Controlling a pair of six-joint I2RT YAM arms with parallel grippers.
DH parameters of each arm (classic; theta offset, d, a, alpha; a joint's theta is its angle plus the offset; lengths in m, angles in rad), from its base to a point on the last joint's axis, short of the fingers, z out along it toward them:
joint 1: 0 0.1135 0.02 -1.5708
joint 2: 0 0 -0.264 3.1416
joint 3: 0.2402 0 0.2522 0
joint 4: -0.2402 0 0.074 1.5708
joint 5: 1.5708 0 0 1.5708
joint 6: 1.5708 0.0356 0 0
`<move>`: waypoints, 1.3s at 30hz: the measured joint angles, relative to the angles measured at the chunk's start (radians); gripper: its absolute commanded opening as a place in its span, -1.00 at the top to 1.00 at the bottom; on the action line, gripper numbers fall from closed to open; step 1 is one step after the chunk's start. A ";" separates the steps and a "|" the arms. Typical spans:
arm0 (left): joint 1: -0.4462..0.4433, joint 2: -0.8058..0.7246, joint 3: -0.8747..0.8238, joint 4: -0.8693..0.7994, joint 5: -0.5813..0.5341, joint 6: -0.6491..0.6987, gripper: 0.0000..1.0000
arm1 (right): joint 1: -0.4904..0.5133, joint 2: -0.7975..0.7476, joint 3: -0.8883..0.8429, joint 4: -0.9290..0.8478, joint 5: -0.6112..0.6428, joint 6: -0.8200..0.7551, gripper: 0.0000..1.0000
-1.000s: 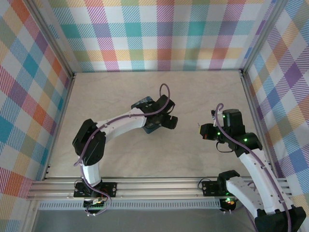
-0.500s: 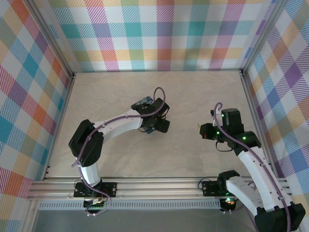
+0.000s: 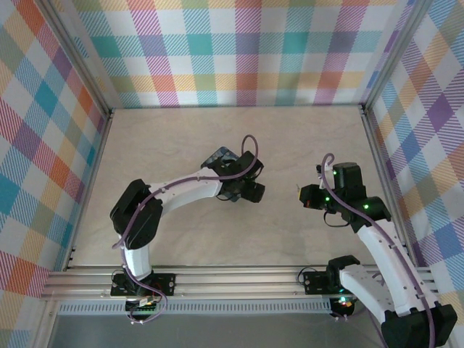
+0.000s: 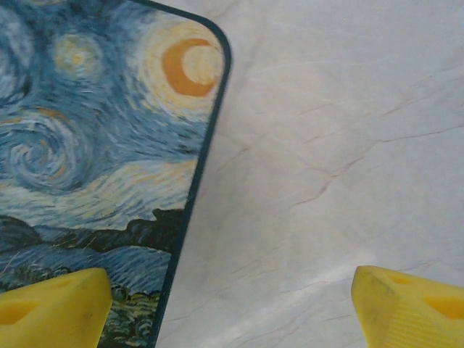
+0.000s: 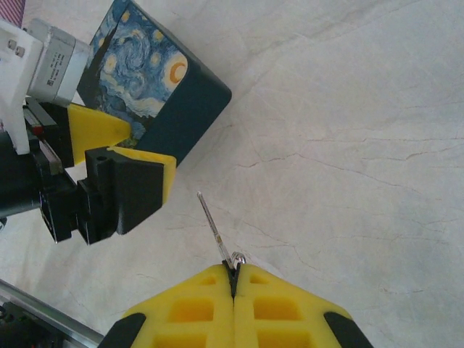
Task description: Unlock the padlock with the key
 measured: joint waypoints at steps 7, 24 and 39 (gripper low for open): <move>-0.016 0.029 0.036 0.041 0.072 -0.018 -0.72 | -0.010 0.000 -0.036 0.025 -0.020 0.000 0.93; -0.008 0.016 0.046 0.070 0.182 -0.018 -0.77 | -0.010 0.016 -0.061 0.087 -0.100 0.003 0.95; 0.277 -0.567 -0.402 0.272 0.282 -0.080 -0.78 | 0.149 0.156 -0.137 0.319 -0.166 0.079 0.97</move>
